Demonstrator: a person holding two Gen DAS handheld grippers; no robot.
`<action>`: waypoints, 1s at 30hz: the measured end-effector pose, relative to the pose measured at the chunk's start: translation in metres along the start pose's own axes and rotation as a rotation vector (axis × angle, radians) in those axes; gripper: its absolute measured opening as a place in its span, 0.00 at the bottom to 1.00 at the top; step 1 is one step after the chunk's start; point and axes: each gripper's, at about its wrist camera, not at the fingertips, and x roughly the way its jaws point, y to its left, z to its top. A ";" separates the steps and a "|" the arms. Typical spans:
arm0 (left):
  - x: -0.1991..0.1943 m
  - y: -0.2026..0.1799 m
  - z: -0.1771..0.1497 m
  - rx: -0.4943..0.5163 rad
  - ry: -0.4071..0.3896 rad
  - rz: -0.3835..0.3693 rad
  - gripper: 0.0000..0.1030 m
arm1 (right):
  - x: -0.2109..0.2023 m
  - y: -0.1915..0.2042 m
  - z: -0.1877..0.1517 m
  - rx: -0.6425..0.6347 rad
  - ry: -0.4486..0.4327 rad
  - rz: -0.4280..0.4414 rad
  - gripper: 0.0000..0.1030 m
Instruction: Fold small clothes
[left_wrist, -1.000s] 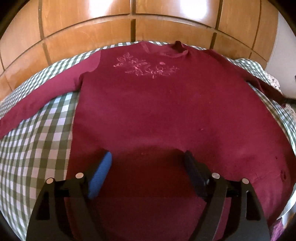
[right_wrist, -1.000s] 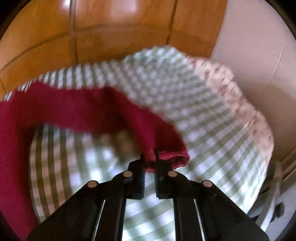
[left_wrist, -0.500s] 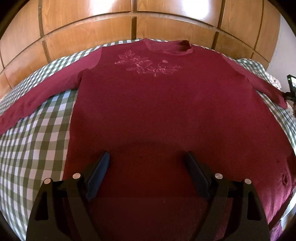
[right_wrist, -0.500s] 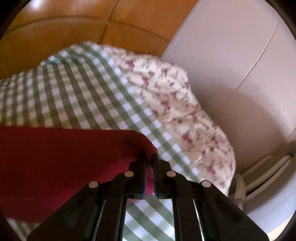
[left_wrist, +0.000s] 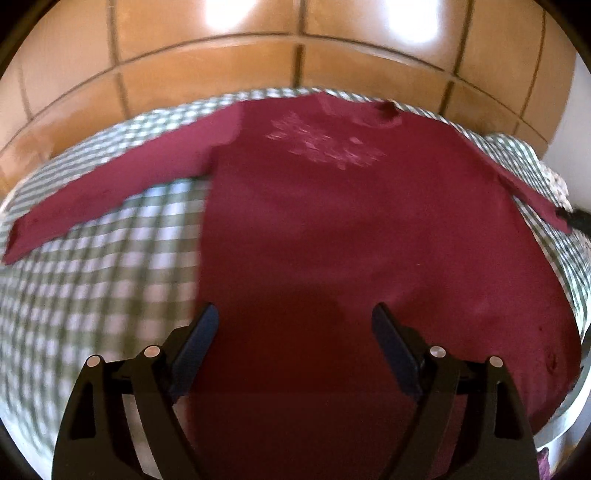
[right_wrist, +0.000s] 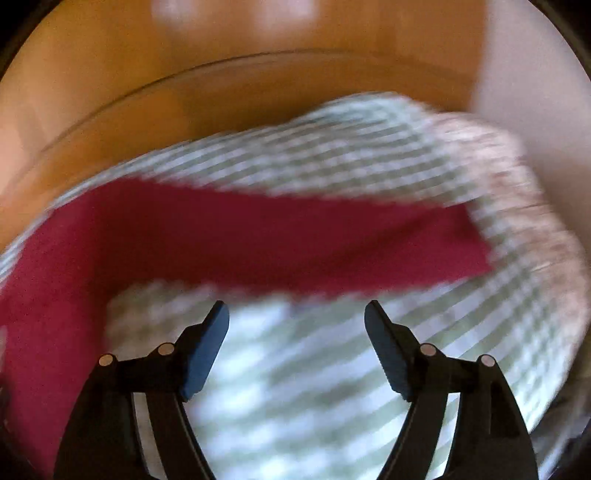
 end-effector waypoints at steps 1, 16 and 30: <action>-0.006 0.007 -0.003 -0.010 -0.004 0.013 0.82 | -0.003 0.016 -0.012 -0.020 0.024 0.047 0.73; -0.041 0.040 -0.068 -0.030 0.079 -0.090 0.08 | -0.040 0.109 -0.141 -0.138 0.171 0.145 0.08; -0.066 0.030 -0.064 0.045 0.029 -0.082 0.49 | -0.049 0.072 -0.141 -0.073 0.198 0.148 0.42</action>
